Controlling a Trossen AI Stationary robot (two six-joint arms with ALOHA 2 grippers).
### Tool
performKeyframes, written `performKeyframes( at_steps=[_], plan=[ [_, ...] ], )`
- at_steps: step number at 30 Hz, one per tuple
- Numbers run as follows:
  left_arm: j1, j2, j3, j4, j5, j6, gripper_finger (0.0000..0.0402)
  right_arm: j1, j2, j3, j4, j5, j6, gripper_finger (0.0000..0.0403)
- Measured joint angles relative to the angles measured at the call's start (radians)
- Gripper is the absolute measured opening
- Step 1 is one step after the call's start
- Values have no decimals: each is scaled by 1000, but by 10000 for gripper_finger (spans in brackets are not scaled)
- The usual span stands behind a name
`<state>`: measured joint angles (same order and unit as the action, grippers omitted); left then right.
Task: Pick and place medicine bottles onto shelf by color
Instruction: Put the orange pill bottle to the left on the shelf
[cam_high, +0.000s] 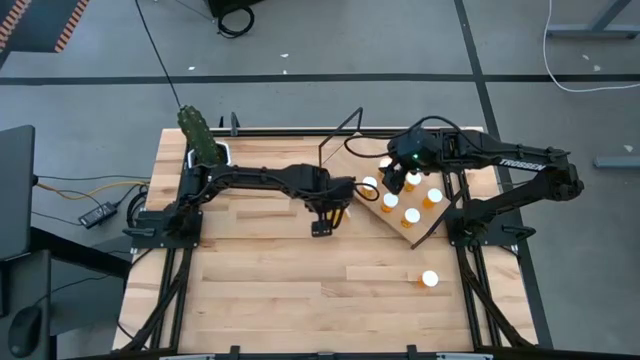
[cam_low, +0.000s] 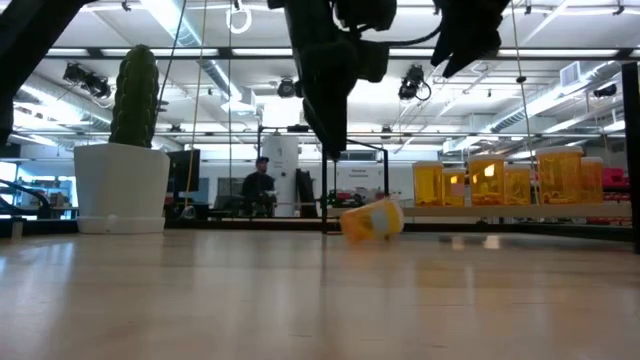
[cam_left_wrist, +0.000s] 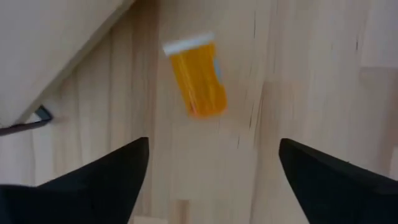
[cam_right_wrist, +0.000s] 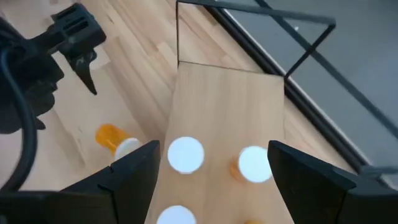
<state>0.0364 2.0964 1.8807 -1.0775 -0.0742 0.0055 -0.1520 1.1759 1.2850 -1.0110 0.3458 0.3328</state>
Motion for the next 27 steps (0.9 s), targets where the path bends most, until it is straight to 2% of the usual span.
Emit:
performKeyframes(
  at_steps=[6,10,13,17,21,27],
  plan=[
    [2,0,20,-80,0,-38,383,5,0,0,-5,-15,51,303],
    [-2,0,19,-149,0,-73,376,9,0,0,-4,-136,79,303],
    [-8,-6,4,-155,0,-90,371,54,0,-14,16,-232,39,303],
    [-20,-40,-36,-119,1,-105,367,151,0,-78,30,-269,-26,303],
    [-32,-133,-181,-35,2,-139,360,231,1,-194,169,-269,-43,303],
    [-44,-395,-506,119,4,-270,355,274,23,-342,441,-269,-174,305]
  ],
)
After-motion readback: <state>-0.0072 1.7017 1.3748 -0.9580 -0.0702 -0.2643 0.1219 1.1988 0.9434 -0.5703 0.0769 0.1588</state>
